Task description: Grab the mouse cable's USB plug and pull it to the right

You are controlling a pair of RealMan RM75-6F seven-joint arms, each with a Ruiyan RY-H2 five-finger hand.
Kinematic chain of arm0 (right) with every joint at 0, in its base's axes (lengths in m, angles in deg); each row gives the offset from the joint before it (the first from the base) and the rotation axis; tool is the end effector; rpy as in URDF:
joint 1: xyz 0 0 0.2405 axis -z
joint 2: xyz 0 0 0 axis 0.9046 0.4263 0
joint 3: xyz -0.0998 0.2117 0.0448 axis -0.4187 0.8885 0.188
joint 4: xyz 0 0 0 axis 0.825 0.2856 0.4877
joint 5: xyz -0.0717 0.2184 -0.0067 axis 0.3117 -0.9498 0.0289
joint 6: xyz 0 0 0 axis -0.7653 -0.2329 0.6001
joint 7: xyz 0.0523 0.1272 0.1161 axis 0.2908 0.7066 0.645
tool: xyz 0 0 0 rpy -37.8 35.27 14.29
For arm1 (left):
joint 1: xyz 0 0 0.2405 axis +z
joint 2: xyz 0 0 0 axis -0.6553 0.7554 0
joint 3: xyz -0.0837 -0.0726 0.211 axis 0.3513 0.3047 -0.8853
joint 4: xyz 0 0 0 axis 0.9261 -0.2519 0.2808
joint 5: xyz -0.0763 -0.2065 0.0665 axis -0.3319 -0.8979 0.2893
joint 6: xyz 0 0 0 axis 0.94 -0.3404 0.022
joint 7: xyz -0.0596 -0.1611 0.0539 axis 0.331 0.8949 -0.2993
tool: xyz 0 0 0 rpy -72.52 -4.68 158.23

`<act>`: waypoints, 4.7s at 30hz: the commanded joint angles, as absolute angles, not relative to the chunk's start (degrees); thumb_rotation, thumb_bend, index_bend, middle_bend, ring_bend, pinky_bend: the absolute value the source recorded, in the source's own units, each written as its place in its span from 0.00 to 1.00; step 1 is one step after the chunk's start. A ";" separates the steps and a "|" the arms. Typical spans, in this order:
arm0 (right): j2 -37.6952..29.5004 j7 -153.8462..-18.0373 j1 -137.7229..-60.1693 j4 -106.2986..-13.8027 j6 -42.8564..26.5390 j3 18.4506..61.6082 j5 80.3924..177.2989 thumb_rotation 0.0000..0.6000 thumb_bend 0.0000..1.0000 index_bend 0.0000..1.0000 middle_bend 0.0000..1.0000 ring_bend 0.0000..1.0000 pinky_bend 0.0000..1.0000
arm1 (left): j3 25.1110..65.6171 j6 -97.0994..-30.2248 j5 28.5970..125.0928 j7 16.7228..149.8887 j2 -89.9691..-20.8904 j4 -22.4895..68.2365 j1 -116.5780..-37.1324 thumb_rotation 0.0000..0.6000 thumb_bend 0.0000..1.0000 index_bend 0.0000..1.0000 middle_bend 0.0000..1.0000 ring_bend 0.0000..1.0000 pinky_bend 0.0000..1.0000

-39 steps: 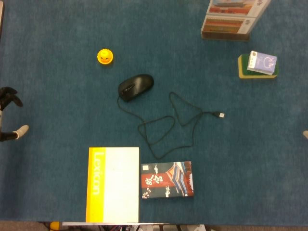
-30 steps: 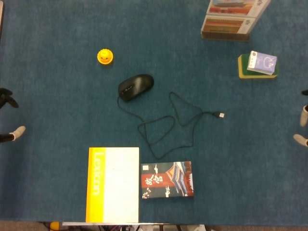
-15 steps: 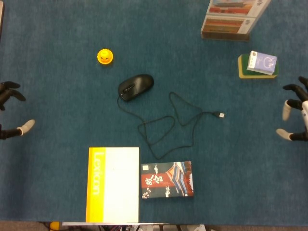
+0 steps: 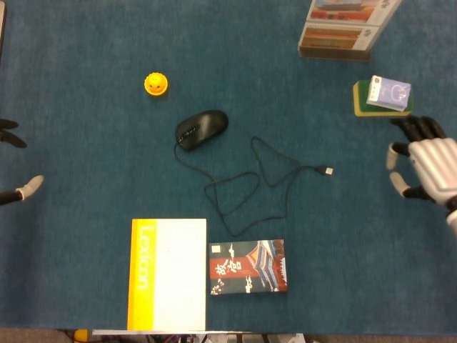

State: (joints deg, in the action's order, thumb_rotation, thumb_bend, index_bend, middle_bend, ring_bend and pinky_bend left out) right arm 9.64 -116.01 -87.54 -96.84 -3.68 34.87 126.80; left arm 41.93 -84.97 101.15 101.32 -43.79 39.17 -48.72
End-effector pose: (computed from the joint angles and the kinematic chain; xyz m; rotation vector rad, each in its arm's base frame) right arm -0.2044 -0.2635 0.0141 1.7456 -1.1710 0.6624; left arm -0.2865 0.2396 0.1062 -1.2409 -1.1353 -1.2492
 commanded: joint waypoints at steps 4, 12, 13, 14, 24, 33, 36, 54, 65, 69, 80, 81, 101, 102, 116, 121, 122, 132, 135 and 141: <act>7.85 -117.73 -89.87 -95.96 -2.85 34.79 124.83 1.00 0.42 0.51 0.10 0.00 0.02 | 41.74 -84.42 101.20 101.00 -44.02 39.09 -48.92 1.00 0.00 0.44 0.29 0.31 0.52; 6.08 -118.00 -91.74 -94.20 -2.40 33.94 124.54 1.00 0.30 0.48 0.09 0.00 0.02 | 41.59 -83.87 101.22 100.94 -44.24 38.92 -49.10 1.00 0.00 0.44 0.29 0.31 0.52; 5.80 -118.10 -92.02 -93.94 -2.24 33.87 124.47 1.00 0.30 0.48 0.09 0.00 0.02 | 41.59 -83.87 101.21 100.99 -44.23 38.92 -49.10 1.00 0.00 0.44 0.29 0.31 0.52; 5.49 -118.19 -92.31 -93.65 -2.03 33.79 124.39 1.00 0.29 0.47 0.09 0.00 0.02 | 41.61 -83.87 101.18 101.07 -44.22 38.91 -49.09 1.00 0.00 0.44 0.29 0.31 0.52; -0.56 -122.44 -96.66 -88.76 -0.25 33.22 122.13 1.00 0.27 0.42 0.06 0.00 0.02 | 41.66 -84.06 101.22 102.07 -43.90 38.97 -48.93 1.00 0.00 0.44 0.29 0.31 0.52; -5.66 -124.91 -99.73 -85.21 0.45 32.79 119.68 1.00 0.28 0.42 0.06 0.00 0.02 | 41.37 -83.99 101.72 102.62 -43.74 39.03 -48.93 1.00 0.00 0.44 0.29 0.31 0.52; -6.57 -126.09 -100.29 -84.72 -0.17 32.53 118.51 1.00 0.28 0.42 0.06 0.00 0.02 | 41.25 -83.77 101.80 102.66 -43.75 39.02 -49.01 1.00 0.00 0.44 0.29 0.31 0.52; -12.80 -135.26 -102.74 -84.45 -8.51 32.96 108.70 1.00 0.28 0.42 0.06 0.00 0.02 | 40.49 -83.13 102.76 103.06 -43.87 39.15 -49.36 1.00 0.00 0.44 0.29 0.31 0.52; -16.95 -135.70 -104.00 -80.78 -9.11 33.84 106.72 1.00 0.28 0.42 0.06 0.00 0.02 | 39.80 -82.76 103.62 103.31 -43.84 39.32 -49.58 1.00 0.00 0.44 0.29 0.31 0.52; -17.81 -135.78 -104.17 -80.21 -9.61 33.93 106.57 1.00 0.28 0.42 0.06 0.00 0.02 | 39.64 -82.60 103.75 103.22 -43.84 39.38 -49.66 1.00 0.00 0.44 0.29 0.31 0.52; -18.31 -136.15 -104.36 -79.73 -9.90 33.46 106.24 1.00 0.28 0.42 0.06 0.00 0.02 | 39.64 -83.19 103.82 103.52 -43.58 39.61 -49.47 1.00 0.00 0.44 0.29 0.31 0.52; -18.34 -136.27 -104.38 -79.68 -9.93 33.38 106.15 1.00 0.28 0.42 0.06 0.00 0.02 | 39.67 -83.25 103.79 103.58 -43.55 39.60 -49.45 1.00 0.00 0.44 0.29 0.31 0.52; -19.78 -135.68 -103.87 -77.79 -10.87 32.88 107.49 1.00 0.28 0.60 0.07 0.00 0.02 | 39.74 -83.64 103.61 104.28 -43.13 39.72 -49.25 1.00 0.00 0.44 0.29 0.31 0.52; -19.84 -135.70 -103.83 -77.71 -10.91 32.88 107.54 1.00 0.28 0.61 0.08 0.00 0.02 | 39.77 -83.64 103.58 104.31 -43.12 39.71 -49.26 1.00 0.00 0.44 0.29 0.31 0.52; -18.26 -134.16 -102.67 -80.41 -13.15 33.15 111.14 1.00 0.31 0.65 0.09 0.00 0.02 | 40.08 -83.74 103.05 104.34 -43.16 39.40 -49.18 1.00 0.00 0.44 0.29 0.31 0.52; -15.08 -132.92 -101.53 -83.75 -16.15 33.11 115.82 1.00 0.31 0.65 0.10 0.00 0.02 | 40.80 -84.38 102.03 104.25 -43.09 39.32 -48.83 1.00 0.00 0.44 0.29 0.31 0.52; -14.20 -132.57 -101.16 -84.43 -16.98 33.05 117.10 1.00 0.31 0.65 0.10 0.00 0.02 | 40.97 -84.45 101.73 104.25 -43.10 39.25 -48.76 1.00 0.00 0.44 0.29 0.31 0.52; -5.60 -122.64 -97.30 -86.57 -20.85 31.79 130.70 1.00 0.31 0.66 0.10 0.00 0.02 | 42.32 -84.72 99.76 103.60 -43.87 38.26 -48.55 1.00 0.00 0.44 0.29 0.31 0.52; -3.73 -119.30 -96.39 -86.23 -21.41 32.35 133.13 1.00 0.31 0.66 0.11 0.00 0.02 | 42.61 -84.72 99.34 103.25 -44.15 37.97 -48.53 1.00 0.00 0.44 0.29 0.31 0.52; -2.50 -115.88 -95.52 -85.55 -21.26 33.66 135.39 1.00 0.31 0.66 0.11 0.00 0.02 | 42.69 -84.07 99.06 102.73 -44.60 37.63 -48.75 1.00 0.00 0.44 0.29 0.31 0.52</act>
State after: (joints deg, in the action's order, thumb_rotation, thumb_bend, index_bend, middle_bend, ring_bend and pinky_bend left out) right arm -2.68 -116.15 -95.77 -85.70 -21.31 33.45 135.09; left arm 42.70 -84.09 99.07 102.75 -44.58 37.64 -48.73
